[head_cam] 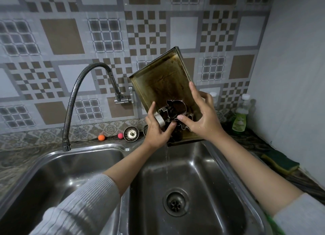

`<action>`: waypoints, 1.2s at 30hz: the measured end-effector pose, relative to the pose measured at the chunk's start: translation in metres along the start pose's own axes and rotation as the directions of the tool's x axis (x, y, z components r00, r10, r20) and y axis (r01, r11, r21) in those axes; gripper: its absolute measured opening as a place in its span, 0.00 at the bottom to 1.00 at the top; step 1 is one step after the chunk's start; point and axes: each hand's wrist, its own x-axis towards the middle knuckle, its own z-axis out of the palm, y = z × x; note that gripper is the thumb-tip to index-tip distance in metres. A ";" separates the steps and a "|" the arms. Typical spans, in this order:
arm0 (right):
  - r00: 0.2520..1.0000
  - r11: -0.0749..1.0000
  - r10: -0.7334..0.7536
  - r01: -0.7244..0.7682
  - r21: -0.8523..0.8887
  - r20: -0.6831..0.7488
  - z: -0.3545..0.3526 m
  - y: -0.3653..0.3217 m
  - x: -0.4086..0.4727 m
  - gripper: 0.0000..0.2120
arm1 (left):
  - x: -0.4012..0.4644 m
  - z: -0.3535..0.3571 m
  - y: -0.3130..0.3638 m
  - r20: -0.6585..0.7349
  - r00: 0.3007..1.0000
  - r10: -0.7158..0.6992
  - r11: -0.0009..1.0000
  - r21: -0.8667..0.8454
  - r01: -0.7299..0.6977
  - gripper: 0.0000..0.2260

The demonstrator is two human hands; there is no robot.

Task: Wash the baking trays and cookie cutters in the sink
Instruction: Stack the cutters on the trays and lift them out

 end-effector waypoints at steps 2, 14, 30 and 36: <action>1.000 1.000 -0.010 0.010 0.007 -0.002 -0.001 -0.003 0.002 0.45 | 0.000 -0.002 0.003 -0.008 1.000 -0.001 1.000 -0.006 0.001 0.46; 0.998 0.998 -0.061 0.061 0.000 0.010 -0.012 -0.036 -0.003 0.45 | -0.015 -0.017 0.024 -0.064 0.997 0.033 0.999 -0.004 -0.033 0.46; 0.988 0.980 -0.156 0.157 -0.124 0.021 -0.045 -0.090 -0.031 0.45 | -0.050 -0.015 0.057 -0.131 0.987 0.097 0.995 -0.023 -0.101 0.48; 0.987 0.967 -0.160 0.163 -0.196 0.032 -0.053 -0.091 -0.035 0.44 | -0.051 -0.003 0.055 -0.139 0.985 0.103 0.990 -0.081 -0.115 0.42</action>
